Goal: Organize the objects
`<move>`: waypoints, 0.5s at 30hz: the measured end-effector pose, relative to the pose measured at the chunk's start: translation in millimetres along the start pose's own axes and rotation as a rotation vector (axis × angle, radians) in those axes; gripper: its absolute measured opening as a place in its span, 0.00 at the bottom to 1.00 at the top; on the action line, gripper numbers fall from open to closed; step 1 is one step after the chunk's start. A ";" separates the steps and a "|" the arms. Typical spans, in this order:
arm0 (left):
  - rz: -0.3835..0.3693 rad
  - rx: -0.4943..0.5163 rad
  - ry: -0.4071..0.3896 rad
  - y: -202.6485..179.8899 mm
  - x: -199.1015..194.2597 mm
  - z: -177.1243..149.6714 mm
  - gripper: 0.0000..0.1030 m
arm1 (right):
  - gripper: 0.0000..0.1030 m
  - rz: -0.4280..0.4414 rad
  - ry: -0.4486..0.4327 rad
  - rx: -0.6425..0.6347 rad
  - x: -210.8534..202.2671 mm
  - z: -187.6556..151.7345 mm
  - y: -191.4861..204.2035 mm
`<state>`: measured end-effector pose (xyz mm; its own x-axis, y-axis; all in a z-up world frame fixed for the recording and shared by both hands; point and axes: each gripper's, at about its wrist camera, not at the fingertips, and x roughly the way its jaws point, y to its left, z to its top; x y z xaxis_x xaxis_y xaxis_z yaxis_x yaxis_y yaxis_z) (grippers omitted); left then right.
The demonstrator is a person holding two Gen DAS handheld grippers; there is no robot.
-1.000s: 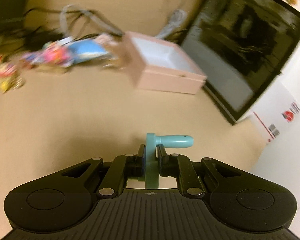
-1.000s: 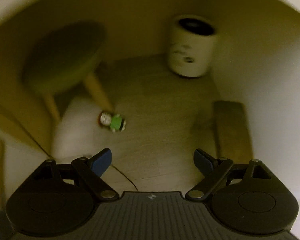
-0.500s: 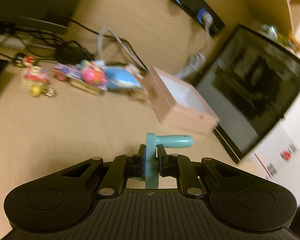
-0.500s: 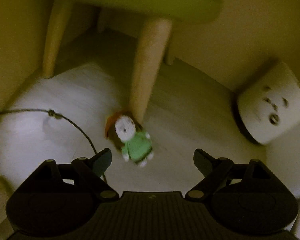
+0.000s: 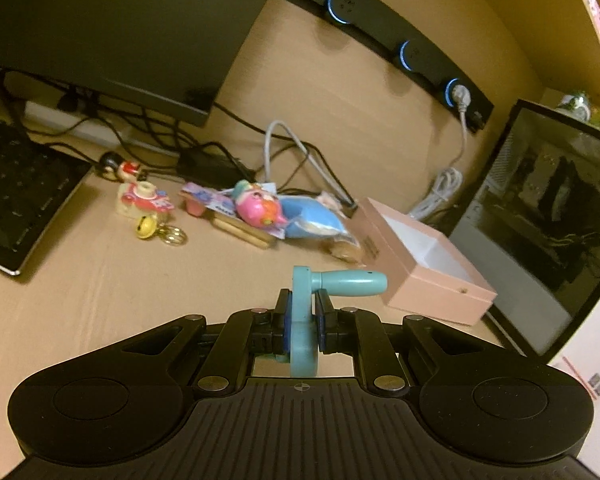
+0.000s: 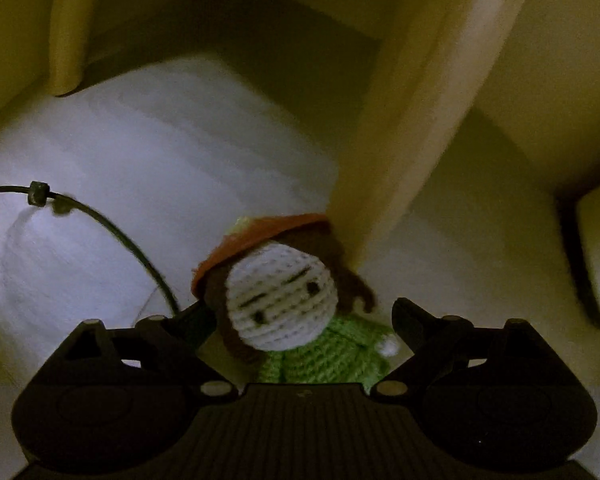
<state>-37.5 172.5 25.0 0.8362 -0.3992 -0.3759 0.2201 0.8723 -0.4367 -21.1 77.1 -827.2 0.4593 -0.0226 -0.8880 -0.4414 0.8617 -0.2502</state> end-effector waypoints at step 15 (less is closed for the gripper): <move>0.053 -0.161 0.149 7.4 7.4 28.4 0.14 | 0.57 0.201 0.088 0.820 -160.4 -113.2 -103.1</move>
<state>-15.5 184.0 42.2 0.7584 -0.4022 -0.5129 0.0850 0.8412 -0.5339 -136.5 -65.4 -702.7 0.3549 0.1601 -0.9211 0.2057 0.9477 0.2440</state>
